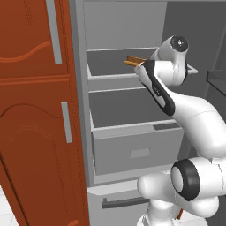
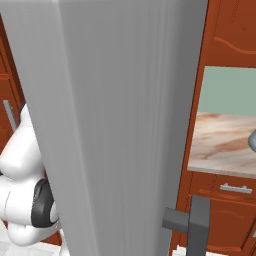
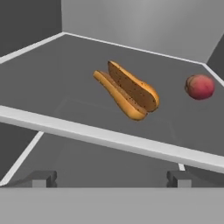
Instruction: Move the hotdog bun and peach from the top shelf to the second highest shelf to make space. Then, place the pitcher from the counter on the cleared top shelf.
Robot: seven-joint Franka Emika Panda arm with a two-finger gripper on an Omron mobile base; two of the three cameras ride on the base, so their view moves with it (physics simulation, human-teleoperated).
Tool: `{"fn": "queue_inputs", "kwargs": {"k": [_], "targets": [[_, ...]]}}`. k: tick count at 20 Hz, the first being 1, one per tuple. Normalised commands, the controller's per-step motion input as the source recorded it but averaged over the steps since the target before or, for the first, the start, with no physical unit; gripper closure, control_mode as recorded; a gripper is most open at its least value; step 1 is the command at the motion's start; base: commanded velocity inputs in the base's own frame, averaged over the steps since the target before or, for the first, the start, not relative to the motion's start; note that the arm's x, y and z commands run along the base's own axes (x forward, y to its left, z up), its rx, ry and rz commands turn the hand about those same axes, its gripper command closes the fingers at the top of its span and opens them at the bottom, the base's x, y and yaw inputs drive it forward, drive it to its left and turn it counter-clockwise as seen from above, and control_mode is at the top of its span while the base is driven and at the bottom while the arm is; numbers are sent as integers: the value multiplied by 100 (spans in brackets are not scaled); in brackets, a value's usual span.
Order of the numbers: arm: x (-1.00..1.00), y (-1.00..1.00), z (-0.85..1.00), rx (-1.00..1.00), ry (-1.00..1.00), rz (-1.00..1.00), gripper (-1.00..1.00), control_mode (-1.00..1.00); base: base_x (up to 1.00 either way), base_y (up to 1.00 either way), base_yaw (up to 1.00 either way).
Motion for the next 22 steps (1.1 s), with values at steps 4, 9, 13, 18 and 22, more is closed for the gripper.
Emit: {"fn": "queue_inputs", "kwargs": {"k": [4, 9, 13, 18, 22], "targets": [[15, -17, 0, -2, 2, 1, -100, -100, 0, 0, 0], [24, -17, 0, 0, 2, 1, -100, -100, 0, 0, 0], [31, -5, 0, 0, 0, 1, -100, -100, 0, 0, 0], [36, 0, 0, 0, 1, 3, -100, -100, 0, 0, 0], [37, 0, 0, 0, 1, 4, -100, -100, 0, 0, 0]]}}
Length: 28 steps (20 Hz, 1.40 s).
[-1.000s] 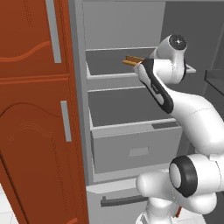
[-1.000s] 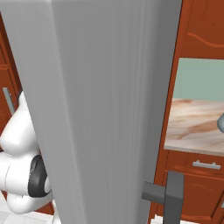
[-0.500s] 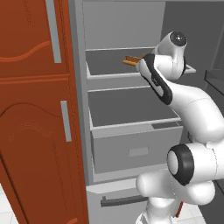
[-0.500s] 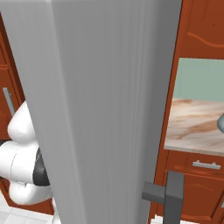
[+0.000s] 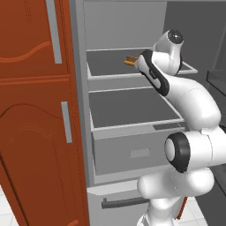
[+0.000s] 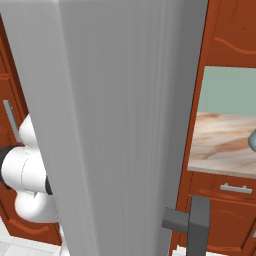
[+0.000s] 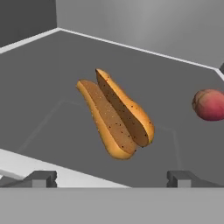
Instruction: Move the hotdog bun and peach from the top shelf to the second highest shelf to make space. Then, place the pitcher from the counter on the cleared top shelf.
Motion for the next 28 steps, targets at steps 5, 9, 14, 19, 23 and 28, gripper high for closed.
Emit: {"fn": "queue_inputs", "kwargs": {"k": [5, 9, 14, 19, 23, 28], "targets": [[32, -1, 0, 0, 1, 4, -100, -100, 0, 0, 0], [24, -7, 0, 0, 0, 4, -100, -100, 0, 0, 0], [20, -5, -1, 0, 2, 5, -100, -100, 0, 0, 0], [4, 0, -18, 0, 5, 4, -100, -100, 0, 0, 0], [0, 5, -19, -1, 5, 1, -100, -100, 0, 0, 0], [1, 6, -18, -1, 5, 0, -100, -100, 0, 0, 0]]}}
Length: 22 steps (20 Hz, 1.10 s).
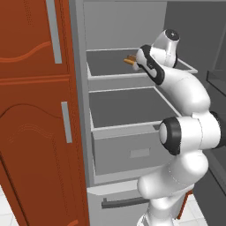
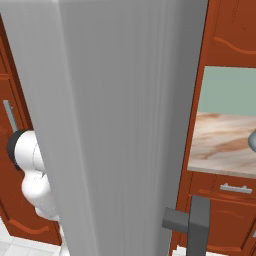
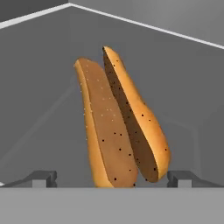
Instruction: Move the hotdog bun and peach from the top shelf to the second highest shelf to make space. Then, place the pitcher from the counter on the cleared top shelf.
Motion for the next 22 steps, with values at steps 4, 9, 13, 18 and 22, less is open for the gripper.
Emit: {"fn": "queue_inputs", "kwargs": {"k": [4, 9, 13, 18, 22], "targets": [[8, 2, -14, 0, 3, 0, -100, -100, 0, 0, 0], [16, 0, -10, 0, 0, 0, -100, -100, 0, 0, 0], [19, 0, -5, 0, 0, 0, -100, -100, 0, 0, 0], [21, 0, 0, 0, 0, 0, -100, -100, 0, 0, 0], [19, 0, -1, 0, 0, 0, -100, -100, 0, 0, 0]]}}
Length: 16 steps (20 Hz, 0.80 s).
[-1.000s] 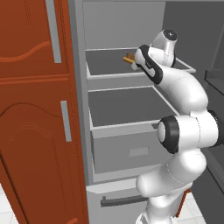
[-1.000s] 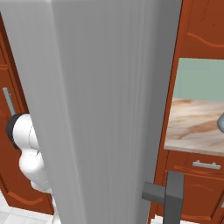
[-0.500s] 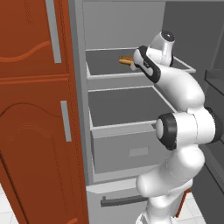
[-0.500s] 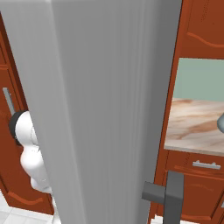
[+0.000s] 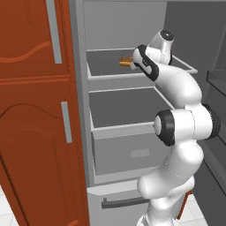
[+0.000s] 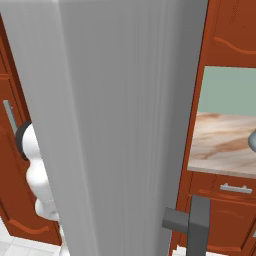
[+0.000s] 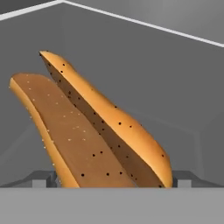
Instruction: Move the hotdog bun and peach from the top shelf to the second highest shelf to make space. Then, place the pitcher from the counter on the cleared top shelf.
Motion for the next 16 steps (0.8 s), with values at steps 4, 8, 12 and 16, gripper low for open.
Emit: {"fn": "queue_inputs", "kwargs": {"k": [4, 8, 12, 16], "targets": [[19, 0, -7, 0, 0, 0, -100, -100, 0, 0, 0], [18, 0, -13, 0, 0, 0, 100, -100, 0, 0, 0], [10, 0, -12, 0, 0, 0, 100, -100, 0, 0, 0], [1, 0, -1, 0, 0, 0, 100, -100, 0, 0, 0]]}}
